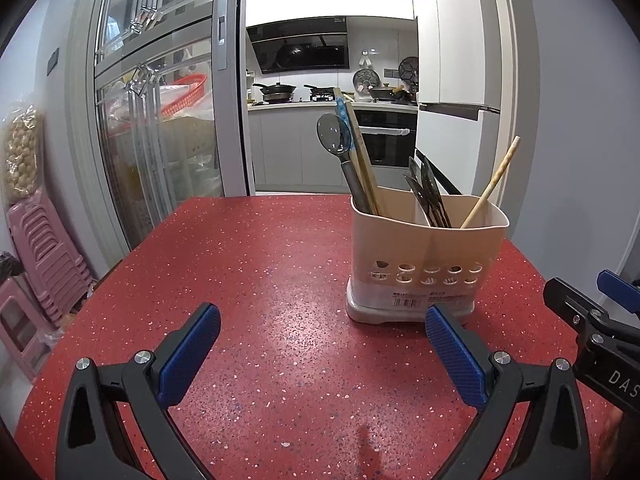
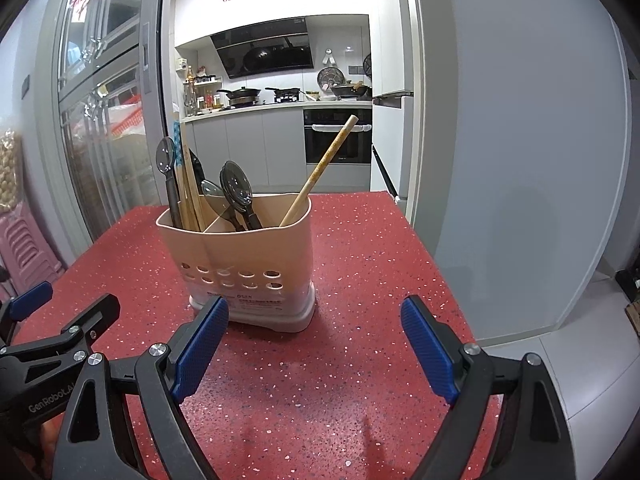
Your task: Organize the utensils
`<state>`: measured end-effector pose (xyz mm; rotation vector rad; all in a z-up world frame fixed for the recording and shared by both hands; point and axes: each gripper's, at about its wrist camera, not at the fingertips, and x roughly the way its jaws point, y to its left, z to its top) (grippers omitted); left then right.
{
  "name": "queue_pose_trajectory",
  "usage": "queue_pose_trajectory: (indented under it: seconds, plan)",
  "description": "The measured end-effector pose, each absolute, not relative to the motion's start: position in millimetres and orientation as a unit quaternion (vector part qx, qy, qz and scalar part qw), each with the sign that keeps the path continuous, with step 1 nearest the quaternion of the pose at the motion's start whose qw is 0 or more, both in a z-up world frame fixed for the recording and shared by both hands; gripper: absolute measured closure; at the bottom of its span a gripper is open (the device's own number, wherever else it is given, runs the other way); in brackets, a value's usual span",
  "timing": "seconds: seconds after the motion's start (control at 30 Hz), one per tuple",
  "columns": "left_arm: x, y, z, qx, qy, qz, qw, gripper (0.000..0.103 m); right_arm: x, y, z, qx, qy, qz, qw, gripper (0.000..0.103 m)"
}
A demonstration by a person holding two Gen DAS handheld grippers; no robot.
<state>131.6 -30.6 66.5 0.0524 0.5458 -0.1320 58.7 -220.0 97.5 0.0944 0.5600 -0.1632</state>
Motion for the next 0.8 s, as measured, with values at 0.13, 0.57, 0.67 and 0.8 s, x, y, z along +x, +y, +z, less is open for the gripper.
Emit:
queue_pose_trajectory:
  seconds: [0.13, 0.57, 0.67, 0.8]
  plan:
    - [132.0, -29.3, 66.7, 0.024, 0.271, -0.064, 0.960, 0.000, 57.1, -221.5, 97.4, 0.049, 0.276, -0.080, 0.957, 0.013]
    - [132.5, -27.2, 65.7, 0.019, 0.274, -0.065, 0.959, 0.000, 57.5, -222.8, 97.2, 0.049, 0.277, -0.080, 0.956, 0.013]
    - [132.5, -27.3, 65.0, 0.019, 0.275, -0.064, 0.959, 0.000, 57.8, -223.1, 96.8, 0.050, 0.278, -0.079, 0.956, 0.013]
    - [132.9, -27.8, 64.4, 0.020, 0.277, -0.064, 0.959, 0.000, 58.0, -223.1, 95.8, 0.050, 0.280, -0.079, 0.956, 0.013]
